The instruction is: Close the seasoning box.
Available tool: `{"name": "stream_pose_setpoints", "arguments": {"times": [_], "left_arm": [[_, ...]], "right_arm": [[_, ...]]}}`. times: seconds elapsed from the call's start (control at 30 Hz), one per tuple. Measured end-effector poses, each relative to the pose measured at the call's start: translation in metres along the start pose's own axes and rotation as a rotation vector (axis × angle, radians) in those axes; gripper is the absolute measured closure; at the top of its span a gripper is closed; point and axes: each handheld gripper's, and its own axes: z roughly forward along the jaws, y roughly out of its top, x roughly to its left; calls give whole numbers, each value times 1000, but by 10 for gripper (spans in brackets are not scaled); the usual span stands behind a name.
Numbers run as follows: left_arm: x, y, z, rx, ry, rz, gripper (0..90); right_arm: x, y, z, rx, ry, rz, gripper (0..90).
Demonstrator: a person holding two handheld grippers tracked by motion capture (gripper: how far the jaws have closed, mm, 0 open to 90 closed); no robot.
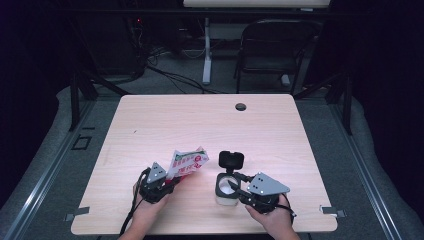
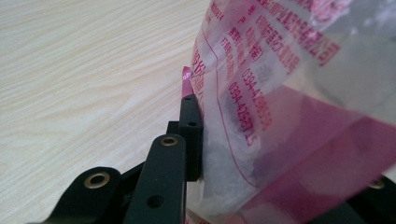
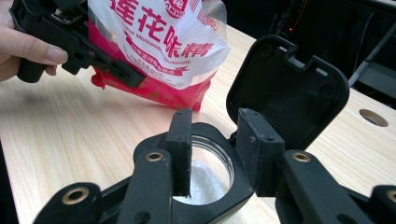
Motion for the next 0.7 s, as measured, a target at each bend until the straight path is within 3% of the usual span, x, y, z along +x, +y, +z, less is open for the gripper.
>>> {"name": "stream_pose_setpoints", "arguments": {"times": [0.3,0.7], "left_arm": [[14,2,-9,-28,23,-44,786],[32,16,-34,-78,78,-48,786]], "right_arm": [[-1,-1,-1,1,-5,3,660],[-3,-2,-2,0,-16,10,655]]}}
